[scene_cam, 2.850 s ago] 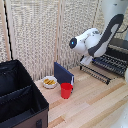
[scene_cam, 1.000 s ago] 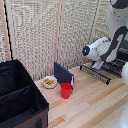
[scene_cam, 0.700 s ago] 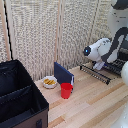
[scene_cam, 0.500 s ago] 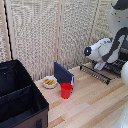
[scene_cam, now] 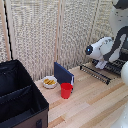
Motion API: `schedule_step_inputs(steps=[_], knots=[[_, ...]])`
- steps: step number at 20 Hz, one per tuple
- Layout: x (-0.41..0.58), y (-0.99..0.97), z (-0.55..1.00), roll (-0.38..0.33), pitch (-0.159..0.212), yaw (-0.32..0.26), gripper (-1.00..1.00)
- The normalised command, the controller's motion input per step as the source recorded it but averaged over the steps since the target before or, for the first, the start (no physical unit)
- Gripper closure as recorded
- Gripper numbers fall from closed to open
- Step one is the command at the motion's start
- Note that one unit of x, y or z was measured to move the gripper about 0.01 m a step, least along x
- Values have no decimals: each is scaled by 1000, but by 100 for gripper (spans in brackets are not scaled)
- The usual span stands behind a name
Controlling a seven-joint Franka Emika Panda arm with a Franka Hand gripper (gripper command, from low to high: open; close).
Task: With care, position your gripper close to the oven tray handle. Make sure to grip the handle tightly. Delicately and attentively pull the tray out from the oven.
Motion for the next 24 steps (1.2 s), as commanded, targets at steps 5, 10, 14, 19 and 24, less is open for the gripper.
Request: schedule_step_inputs(steps=[5, 10, 14, 19, 24], knots=[[301, 307, 193, 21, 162, 115, 100], [307, 814, 155, 89, 118, 51, 100], [209, 937, 5, 55, 79, 19, 100], [203, 682, 1, 18, 51, 17, -100], [133, 214, 130, -24, 53, 0, -100]])
